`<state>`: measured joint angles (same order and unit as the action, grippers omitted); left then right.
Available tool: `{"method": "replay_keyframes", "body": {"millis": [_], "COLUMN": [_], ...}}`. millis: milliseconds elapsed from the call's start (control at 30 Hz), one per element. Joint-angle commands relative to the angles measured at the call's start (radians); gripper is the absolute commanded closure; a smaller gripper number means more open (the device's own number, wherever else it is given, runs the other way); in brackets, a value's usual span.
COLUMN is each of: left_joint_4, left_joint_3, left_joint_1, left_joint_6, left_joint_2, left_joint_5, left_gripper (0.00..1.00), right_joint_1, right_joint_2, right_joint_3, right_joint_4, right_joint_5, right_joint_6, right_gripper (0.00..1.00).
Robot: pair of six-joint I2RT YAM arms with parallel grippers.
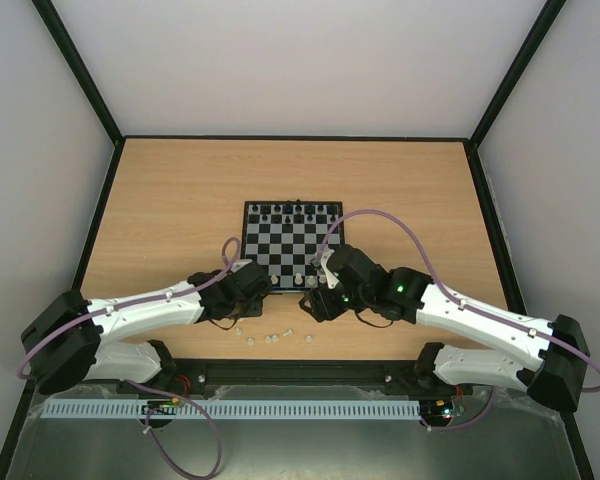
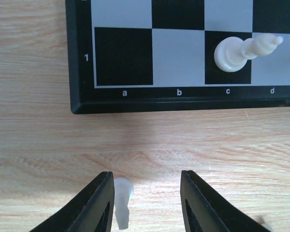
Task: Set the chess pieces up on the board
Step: Pick up the chess piece at the center of the board.
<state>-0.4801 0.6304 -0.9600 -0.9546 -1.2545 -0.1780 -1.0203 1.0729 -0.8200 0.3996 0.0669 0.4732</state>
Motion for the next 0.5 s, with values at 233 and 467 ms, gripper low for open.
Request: {"method": "replay_keyframes", "body": {"millis": [233, 467], "left_joint_4": [-0.038, -0.065], "left_joint_3": [0.047, 0.033], "left_joint_1": [-0.026, -0.035], "left_joint_6": [-0.002, -0.018], "left_joint_2": [-0.069, -0.055], "left_joint_5": [-0.03, -0.04], "left_gripper": [0.64, 0.64], "right_joint_1": [0.003, 0.002], "right_joint_2": [-0.021, -0.02], "right_joint_3": [0.019, 0.02], "right_joint_4": [-0.005, -0.007], "right_joint_5": [0.028, 0.032], "right_joint_6": [-0.015, -0.014], "right_gripper": [0.34, 0.34]}}
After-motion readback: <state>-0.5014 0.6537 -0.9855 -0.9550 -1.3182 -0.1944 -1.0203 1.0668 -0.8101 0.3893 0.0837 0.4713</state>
